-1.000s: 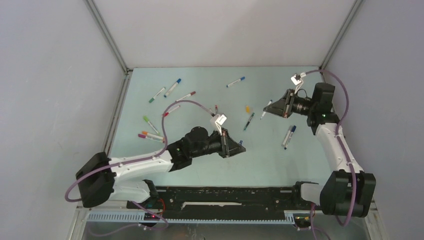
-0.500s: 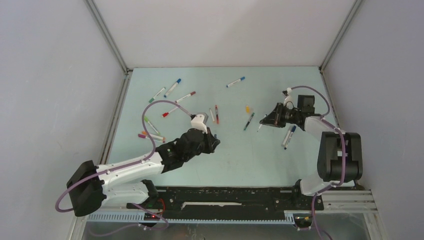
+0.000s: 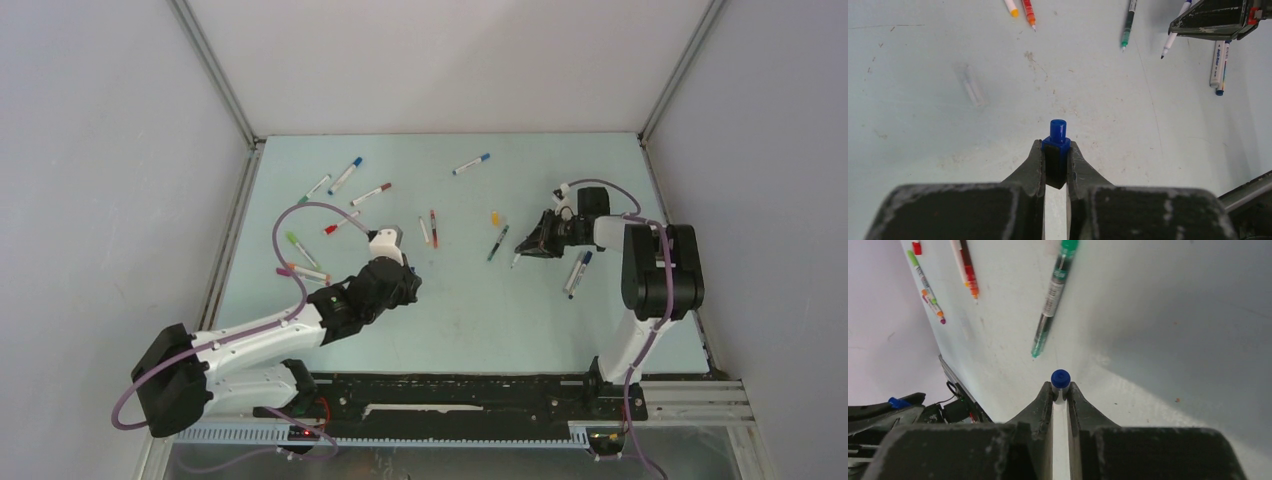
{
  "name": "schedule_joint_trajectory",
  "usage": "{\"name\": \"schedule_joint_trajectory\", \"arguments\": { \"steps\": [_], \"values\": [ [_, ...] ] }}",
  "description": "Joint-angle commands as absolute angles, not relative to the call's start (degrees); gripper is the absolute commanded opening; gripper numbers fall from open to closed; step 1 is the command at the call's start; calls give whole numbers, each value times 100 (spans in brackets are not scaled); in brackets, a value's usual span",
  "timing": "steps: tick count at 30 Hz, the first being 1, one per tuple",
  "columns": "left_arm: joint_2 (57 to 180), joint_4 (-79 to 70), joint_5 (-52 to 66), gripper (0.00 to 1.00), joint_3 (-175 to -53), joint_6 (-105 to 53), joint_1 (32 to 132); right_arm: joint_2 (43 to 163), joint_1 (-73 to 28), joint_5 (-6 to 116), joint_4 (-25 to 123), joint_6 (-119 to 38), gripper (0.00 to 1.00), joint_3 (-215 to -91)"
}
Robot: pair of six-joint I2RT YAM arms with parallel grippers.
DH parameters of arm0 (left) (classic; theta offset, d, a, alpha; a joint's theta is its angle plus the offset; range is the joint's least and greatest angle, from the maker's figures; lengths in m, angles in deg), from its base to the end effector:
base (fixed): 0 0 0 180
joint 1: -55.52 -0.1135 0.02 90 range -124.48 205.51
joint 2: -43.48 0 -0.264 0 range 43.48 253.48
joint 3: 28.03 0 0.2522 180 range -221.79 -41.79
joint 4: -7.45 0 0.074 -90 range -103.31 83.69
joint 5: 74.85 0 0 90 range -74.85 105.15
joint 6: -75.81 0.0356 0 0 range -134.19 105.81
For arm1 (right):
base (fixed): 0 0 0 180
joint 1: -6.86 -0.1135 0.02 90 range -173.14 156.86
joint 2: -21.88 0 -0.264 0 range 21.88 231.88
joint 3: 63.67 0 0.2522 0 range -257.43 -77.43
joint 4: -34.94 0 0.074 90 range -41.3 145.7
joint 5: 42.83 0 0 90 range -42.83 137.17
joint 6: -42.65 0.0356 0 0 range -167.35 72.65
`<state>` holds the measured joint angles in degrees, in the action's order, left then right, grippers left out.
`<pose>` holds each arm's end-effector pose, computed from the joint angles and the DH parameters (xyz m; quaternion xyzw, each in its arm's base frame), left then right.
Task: Open the pen caps
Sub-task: Place the pen at the center of the board.
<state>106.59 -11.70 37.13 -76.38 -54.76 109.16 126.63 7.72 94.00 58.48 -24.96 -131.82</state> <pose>0.1490 -0.1800 0.2250 0.0096 0.8710 -0.2236 0.4374 0.3390 0.0209 0.1331 0.0784 0.8891 0.4214 0.1605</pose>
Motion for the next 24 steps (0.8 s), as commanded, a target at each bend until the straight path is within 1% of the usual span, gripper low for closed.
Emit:
{"name": "schedule_joint_trajectory", "arguments": {
  "steps": [1,6,10,14,19,24],
  "values": [
    [10561,-1203,3929,0,-7579,-5573,10858,12830,778,8993,6119,-2390,12,-13554],
    [10573,-1289,3923,0,-7606,-5607,10834,13060,797,8873,6308,-2383,18,-13796],
    [10580,-1332,3917,0,-7661,-5611,10818,13131,794,8958,6383,-2405,27,-13884],
    [10599,-1379,3901,0,-7716,-5611,10816,13044,799,9119,6372,-2417,34,-13892],
    [10617,-1418,3875,1,-7753,-5611,10815,12732,792,9457,6403,-2597,37,-13899],
    [10736,-1612,3869,2,-7900,-5611,10755,12093,862,10065,6899,-3498,40,-14081]
  ]
}}
